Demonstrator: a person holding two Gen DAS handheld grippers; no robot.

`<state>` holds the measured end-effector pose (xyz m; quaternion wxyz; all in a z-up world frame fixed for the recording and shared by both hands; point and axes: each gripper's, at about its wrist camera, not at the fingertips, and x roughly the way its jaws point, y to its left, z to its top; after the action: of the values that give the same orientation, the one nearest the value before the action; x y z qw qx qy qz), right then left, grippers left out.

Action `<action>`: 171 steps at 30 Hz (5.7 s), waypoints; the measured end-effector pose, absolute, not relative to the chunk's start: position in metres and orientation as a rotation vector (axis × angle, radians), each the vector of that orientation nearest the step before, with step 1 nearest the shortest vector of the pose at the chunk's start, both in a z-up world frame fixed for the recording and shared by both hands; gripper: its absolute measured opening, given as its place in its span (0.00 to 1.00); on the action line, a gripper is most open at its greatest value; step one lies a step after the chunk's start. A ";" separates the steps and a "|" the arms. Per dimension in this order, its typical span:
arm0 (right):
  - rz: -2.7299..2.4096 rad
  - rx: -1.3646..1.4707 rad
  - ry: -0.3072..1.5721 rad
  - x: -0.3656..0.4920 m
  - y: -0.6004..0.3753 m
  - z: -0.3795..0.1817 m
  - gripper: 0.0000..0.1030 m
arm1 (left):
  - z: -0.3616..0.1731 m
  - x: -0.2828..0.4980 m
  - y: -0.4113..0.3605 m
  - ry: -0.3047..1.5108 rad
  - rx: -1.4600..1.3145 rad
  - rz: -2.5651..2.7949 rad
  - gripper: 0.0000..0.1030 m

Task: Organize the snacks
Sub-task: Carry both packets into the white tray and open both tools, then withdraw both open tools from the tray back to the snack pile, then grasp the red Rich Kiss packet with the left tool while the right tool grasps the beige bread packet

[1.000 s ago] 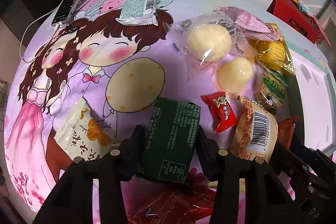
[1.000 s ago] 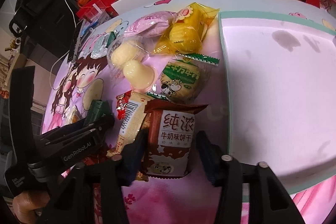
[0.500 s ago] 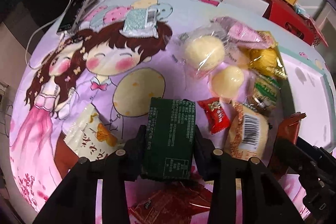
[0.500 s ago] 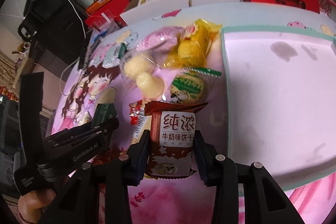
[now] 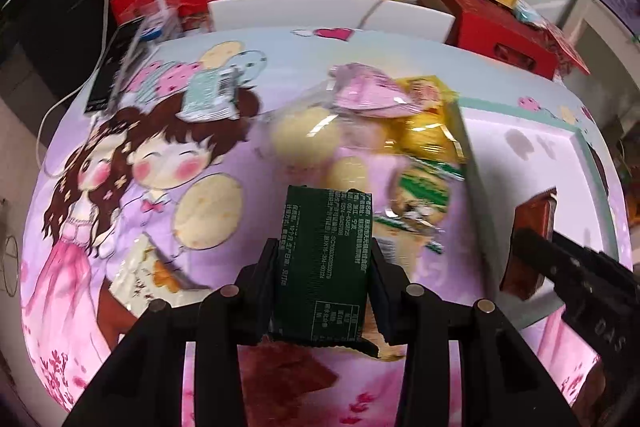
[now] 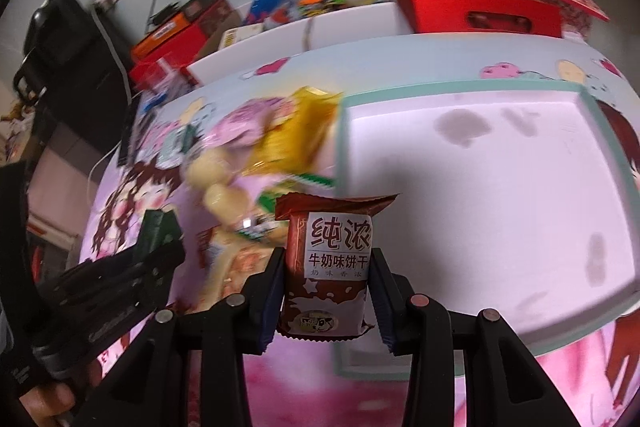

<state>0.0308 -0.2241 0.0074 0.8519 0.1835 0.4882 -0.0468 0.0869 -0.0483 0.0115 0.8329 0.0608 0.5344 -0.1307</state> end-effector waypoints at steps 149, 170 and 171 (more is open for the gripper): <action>0.037 0.348 1.182 0.055 -0.150 -0.043 0.44 | -0.056 0.024 -0.001 1.294 0.137 -0.292 0.57; 0.021 0.335 1.170 0.039 -0.163 -0.034 0.44 | -0.037 0.055 -0.025 1.246 0.153 -0.309 0.57; 0.021 0.335 1.168 0.038 -0.163 -0.033 0.44 | -0.036 0.056 -0.026 1.243 0.154 -0.309 0.56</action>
<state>0.0385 -0.1634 -0.0328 0.8208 0.1576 0.5489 0.0099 0.0565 -0.0262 -0.0360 0.7991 0.0717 0.5792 -0.1442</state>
